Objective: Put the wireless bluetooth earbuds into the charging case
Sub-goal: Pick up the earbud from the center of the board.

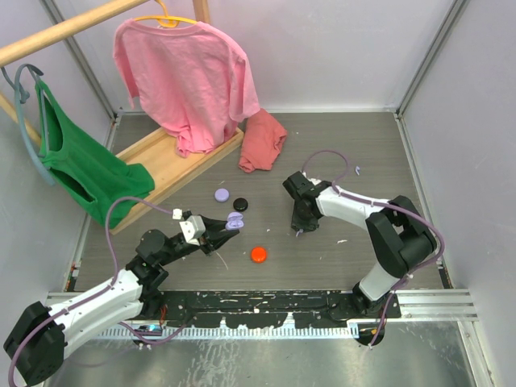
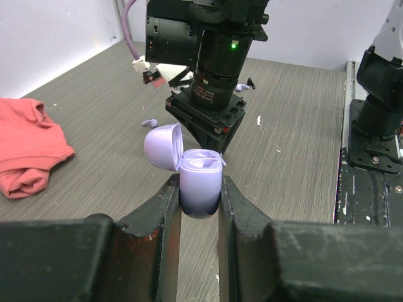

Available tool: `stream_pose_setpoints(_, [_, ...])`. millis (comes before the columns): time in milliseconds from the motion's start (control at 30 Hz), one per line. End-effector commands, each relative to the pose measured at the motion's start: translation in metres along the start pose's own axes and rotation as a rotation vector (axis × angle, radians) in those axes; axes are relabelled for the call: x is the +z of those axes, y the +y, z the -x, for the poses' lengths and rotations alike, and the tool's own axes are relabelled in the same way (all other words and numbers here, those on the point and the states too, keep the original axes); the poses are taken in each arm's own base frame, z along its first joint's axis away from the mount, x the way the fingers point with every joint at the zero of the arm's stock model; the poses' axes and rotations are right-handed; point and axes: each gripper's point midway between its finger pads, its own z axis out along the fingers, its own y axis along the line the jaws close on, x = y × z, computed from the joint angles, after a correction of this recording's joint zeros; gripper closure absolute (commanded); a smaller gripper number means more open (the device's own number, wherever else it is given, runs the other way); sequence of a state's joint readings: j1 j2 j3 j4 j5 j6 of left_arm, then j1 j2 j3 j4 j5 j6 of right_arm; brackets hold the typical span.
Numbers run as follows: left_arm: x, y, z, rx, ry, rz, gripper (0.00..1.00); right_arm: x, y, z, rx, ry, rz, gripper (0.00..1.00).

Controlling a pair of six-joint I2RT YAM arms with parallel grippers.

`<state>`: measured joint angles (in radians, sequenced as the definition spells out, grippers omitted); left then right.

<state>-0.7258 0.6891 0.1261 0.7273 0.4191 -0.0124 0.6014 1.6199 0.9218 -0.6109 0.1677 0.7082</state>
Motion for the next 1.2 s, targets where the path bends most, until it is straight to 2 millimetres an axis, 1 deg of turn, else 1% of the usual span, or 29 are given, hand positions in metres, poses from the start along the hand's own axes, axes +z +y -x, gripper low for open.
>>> stream_pose_setpoints(0, [0.002,-0.001,0.015,0.032,-0.050,-0.007,0.99,-0.003,0.005,0.010,-0.012,-0.033,-0.001,0.70])
stream_pose_setpoints(133, [0.002,-0.001,0.017,0.037,-0.057,-0.010,0.99,-0.010,0.008,0.013,-0.023,-0.056,0.010,0.78])
stream_pose_setpoints(233, [0.002,-0.001,0.017,0.038,-0.061,-0.011,0.99,-0.017,0.014,0.018,-0.043,-0.083,0.032,0.80])
stream_pose_setpoints(267, [0.002,-0.001,0.018,0.038,-0.063,-0.009,0.99,-0.020,0.016,0.022,-0.050,-0.106,0.031,0.81])
stream_pose_setpoints(367, [0.003,0.001,0.017,0.030,-0.059,0.004,0.99,-0.032,0.024,0.033,-0.094,-0.178,0.047,0.82])
stream_pose_setpoints(500, [0.006,0.007,0.017,0.018,-0.062,0.030,0.98,-0.057,0.038,0.051,-0.139,-0.273,0.084,0.82])
stream_pose_setpoints(667, [0.013,0.010,0.019,0.027,-0.074,0.032,0.96,-0.099,0.057,0.069,-0.208,-0.416,0.141,0.82])
stream_pose_setpoints(833, [0.017,0.014,0.027,0.042,-0.106,0.041,0.95,-0.152,0.083,0.081,-0.254,-0.569,0.288,0.82])
stream_pose_setpoints(1033, [0.017,0.019,0.036,0.038,-0.133,0.073,0.95,-0.211,0.108,0.080,-0.297,-0.731,0.509,0.82])
stream_pose_setpoints(1167, [0.014,0.021,0.048,0.070,-0.159,0.085,0.96,-0.236,0.118,0.075,-0.329,-0.794,0.628,0.82])
